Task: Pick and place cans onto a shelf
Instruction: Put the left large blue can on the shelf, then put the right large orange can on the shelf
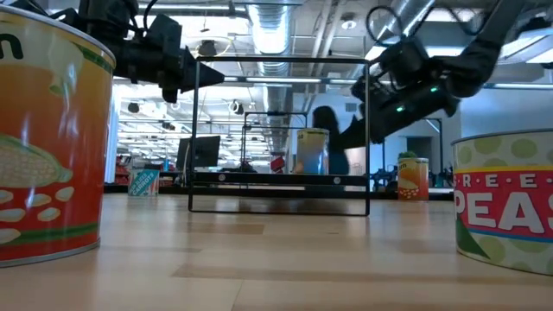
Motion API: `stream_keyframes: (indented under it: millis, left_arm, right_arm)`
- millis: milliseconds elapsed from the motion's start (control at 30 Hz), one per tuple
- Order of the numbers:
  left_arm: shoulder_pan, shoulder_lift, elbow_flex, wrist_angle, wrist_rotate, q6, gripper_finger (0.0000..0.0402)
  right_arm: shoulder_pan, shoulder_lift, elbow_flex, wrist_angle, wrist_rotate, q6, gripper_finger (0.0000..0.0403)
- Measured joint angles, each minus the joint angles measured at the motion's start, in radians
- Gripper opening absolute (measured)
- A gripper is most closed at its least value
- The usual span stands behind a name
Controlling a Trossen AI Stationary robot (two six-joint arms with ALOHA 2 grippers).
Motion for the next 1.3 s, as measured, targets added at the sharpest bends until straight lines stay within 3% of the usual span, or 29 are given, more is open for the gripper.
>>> stream_keyframes:
  millis: [367, 567, 833, 1000, 1100, 1300]
  left_arm:
    - [0.012, 0.004, 0.0, -0.046, -0.015, -0.008, 0.0]
    - [0.012, 0.004, 0.0, -0.067, -0.019, -0.012, 0.0]
    - [-0.004, 0.004, 0.0, -0.068, -0.018, -0.018, 0.0]
    - [-0.018, 0.004, 0.0, -0.069, -0.017, -0.027, 0.0]
    - [-0.022, 0.004, 0.0, -0.069, -0.017, -0.027, 0.0]
    - [-0.023, 0.005, 0.0, -0.087, -0.018, -0.027, 0.0]
  right_arm:
    - [-0.042, 0.136, 0.108, -0.002, 0.011, 0.057, 0.0009]
    - [-0.038, 0.112, 0.118, -0.043, 0.03, 0.059, 0.0009]
    - [-0.017, -0.211, 0.12, -0.54, 0.039, 0.006, 0.0016]
    - [-0.064, -0.404, 0.174, -0.908, 0.253, 0.051, 0.0044]
    - [-0.125, -0.448, 0.197, -1.043, 0.339, 0.053, 0.0072]
    - [-0.31, -0.426, 0.204, -1.105, 0.353, 0.053, 0.0154]
